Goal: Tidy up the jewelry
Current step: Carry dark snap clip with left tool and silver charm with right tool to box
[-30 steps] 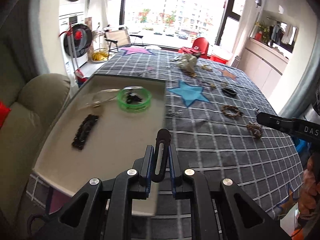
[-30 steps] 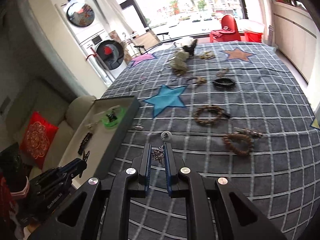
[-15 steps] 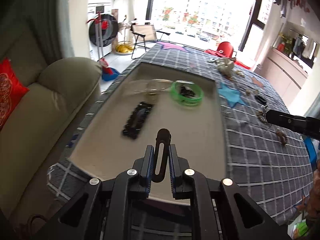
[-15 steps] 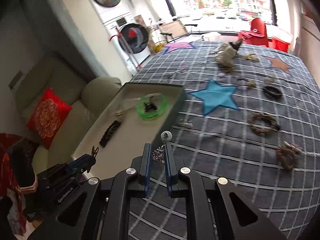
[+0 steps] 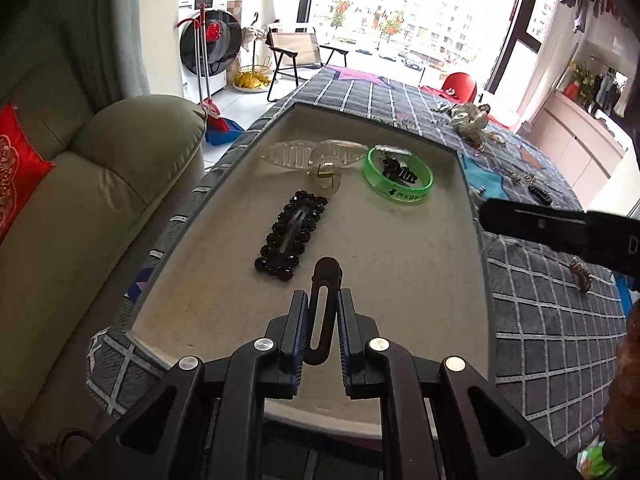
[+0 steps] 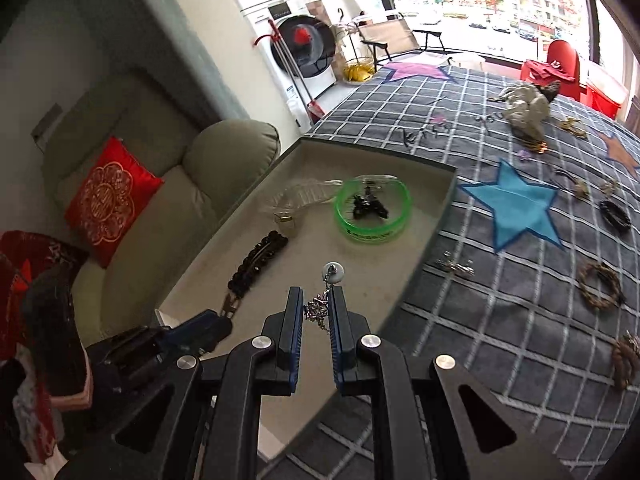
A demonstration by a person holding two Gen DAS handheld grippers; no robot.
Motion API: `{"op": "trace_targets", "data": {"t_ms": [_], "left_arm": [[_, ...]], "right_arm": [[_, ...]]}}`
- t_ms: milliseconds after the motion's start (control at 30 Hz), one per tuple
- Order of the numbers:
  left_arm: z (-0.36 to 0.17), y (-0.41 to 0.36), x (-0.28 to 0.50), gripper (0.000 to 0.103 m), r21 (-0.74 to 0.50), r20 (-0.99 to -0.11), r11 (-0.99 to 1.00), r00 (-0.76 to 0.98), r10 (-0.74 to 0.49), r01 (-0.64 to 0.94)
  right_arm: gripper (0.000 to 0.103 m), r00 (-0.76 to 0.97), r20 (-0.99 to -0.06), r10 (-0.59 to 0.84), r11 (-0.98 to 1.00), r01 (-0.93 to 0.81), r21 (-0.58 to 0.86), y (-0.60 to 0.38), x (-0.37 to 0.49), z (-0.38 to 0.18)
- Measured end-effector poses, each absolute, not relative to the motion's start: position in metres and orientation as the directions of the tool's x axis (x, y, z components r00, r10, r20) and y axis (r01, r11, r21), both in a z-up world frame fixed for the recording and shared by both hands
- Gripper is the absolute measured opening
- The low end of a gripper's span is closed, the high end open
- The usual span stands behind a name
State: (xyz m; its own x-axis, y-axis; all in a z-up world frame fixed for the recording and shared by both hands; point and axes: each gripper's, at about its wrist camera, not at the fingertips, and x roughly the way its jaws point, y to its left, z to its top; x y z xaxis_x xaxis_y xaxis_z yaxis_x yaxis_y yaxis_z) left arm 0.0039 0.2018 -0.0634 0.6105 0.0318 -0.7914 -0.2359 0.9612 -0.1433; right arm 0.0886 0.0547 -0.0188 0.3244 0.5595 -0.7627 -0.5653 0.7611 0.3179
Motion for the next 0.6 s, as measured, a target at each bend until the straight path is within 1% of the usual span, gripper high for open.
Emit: {"op": "trace_targets", "data": {"t_ms": [333,600], "left_arm": [[-0.079,0.204,0.019,0.016,-0.134,-0.823,0.956,0.566,0.039,-0.26],[-0.08,0.201,0.026,0.016,-0.107,-0.824,0.957,0.563,0.066,-0.269]], "right_arm": [[0.014,0.276,-0.808,0.52,0.76,-0.581,0.291,0.089,0.116,-0.05],[0.014,0.245,-0.845,0.476,0.778,-0.565,0.274,0.1,0.133,-0.074]]}}
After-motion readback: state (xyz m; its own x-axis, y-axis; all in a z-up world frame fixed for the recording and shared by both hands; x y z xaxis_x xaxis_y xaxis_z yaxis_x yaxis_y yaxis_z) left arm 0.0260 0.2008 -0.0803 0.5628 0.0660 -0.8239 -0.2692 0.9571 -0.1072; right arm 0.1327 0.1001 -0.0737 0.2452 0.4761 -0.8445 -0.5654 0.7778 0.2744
